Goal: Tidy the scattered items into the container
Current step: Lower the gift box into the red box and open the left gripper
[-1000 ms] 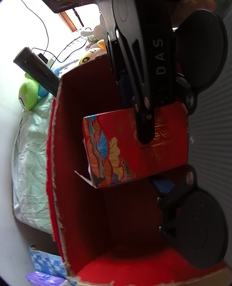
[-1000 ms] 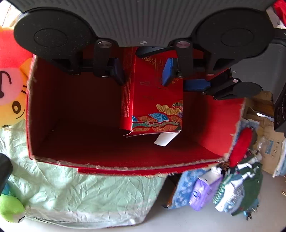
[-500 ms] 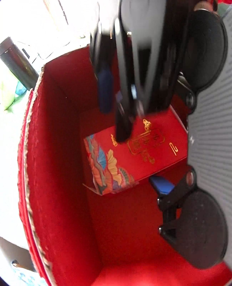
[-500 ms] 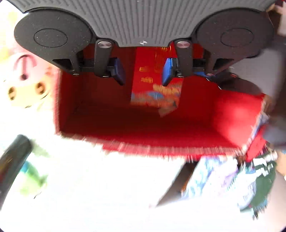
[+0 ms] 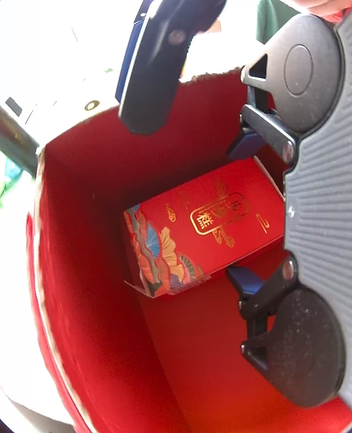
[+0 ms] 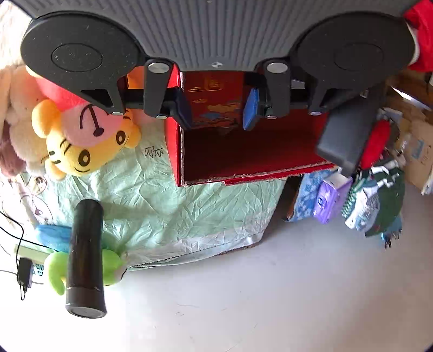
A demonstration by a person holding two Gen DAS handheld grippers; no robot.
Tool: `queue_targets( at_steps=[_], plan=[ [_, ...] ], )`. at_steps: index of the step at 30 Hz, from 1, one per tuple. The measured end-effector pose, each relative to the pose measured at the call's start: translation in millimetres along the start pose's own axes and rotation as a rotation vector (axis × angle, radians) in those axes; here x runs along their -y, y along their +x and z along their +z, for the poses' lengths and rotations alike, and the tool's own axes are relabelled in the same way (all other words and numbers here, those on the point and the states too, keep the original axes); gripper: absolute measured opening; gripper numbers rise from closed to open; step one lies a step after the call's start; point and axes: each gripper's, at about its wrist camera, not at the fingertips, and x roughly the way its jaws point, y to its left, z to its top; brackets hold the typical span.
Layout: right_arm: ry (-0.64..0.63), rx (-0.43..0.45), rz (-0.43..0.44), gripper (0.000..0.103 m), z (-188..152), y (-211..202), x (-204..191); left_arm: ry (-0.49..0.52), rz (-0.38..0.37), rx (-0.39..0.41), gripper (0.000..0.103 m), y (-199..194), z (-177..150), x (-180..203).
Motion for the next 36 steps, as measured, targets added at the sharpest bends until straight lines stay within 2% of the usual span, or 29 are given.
queue_targets(
  at_steps=[4,8,14,20,25,27,30,33,36],
  plan=[
    [0.002,0.035,-0.027,0.046,-1.5,0.8,-2.5,0.020,0.005,0.001,0.088,1.0,6.2,12.8],
    [0.041,0.029,-0.007,0.046,1.4,24.4,-10.2,0.014,0.011,0.007,0.089,-2.9,10.4,14.3],
    [0.021,0.031,-0.019,0.047,-1.2,28.4,-13.4,0.000,0.016,0.022,0.090,-13.4,8.7,13.1],
    [0.000,0.043,-0.028,0.047,-0.6,29.0,-16.1,0.007,0.087,0.078,0.090,-37.0,4.3,16.3],
    [0.003,0.073,-0.017,0.045,1.0,26.3,-18.9,-0.010,0.141,0.155,0.090,-71.3,-10.7,9.4],
    [-0.004,0.083,-0.010,0.045,1.5,25.3,-22.7,-0.030,0.146,0.179,0.090,-85.5,-28.5,-0.2],
    [-0.026,0.067,0.006,0.045,0.6,29.8,-31.8,-0.057,0.143,0.208,0.090,-101.4,-29.8,-7.9],
    [-0.044,0.048,0.018,0.045,-3.3,37.4,-40.9,-0.059,0.207,0.235,0.089,-92.3,-41.1,8.6],
    [-0.053,0.023,0.016,0.045,-7.5,46.5,-47.0,-0.067,0.240,0.248,0.089,-78.4,-44.9,-2.1]
  ],
)
